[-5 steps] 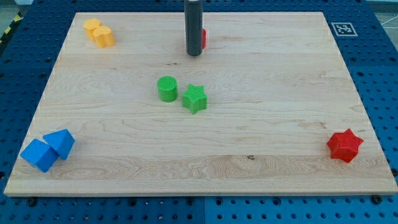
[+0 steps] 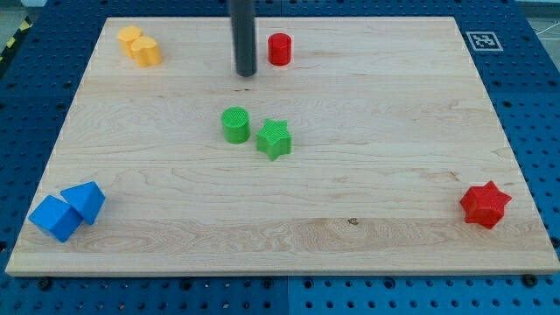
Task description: Move the your arm closer to the yellow hexagon
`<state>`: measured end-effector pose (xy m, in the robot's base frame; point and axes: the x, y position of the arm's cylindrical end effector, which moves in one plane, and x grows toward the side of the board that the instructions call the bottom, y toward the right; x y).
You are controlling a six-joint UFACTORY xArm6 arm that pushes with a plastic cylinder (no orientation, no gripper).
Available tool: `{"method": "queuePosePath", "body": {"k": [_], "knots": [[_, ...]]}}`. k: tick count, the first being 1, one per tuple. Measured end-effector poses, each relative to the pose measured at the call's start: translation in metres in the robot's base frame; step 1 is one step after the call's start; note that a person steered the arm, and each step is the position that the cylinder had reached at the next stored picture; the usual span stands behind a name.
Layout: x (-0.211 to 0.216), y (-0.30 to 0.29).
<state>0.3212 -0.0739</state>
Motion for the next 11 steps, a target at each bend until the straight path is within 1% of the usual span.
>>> {"method": "queuePosePath", "body": {"k": [1,2,4,5,6,7,8,9,10,11], "knots": [[0.000,-0.037],[0.015,-0.071],[0.025,-0.139],[0.013,-0.168],[-0.026,-0.195],[-0.085,-0.202],[-0.128,-0.201],[-0.127,-0.210],[-0.101,-0.210],[-0.063,-0.204]]}}
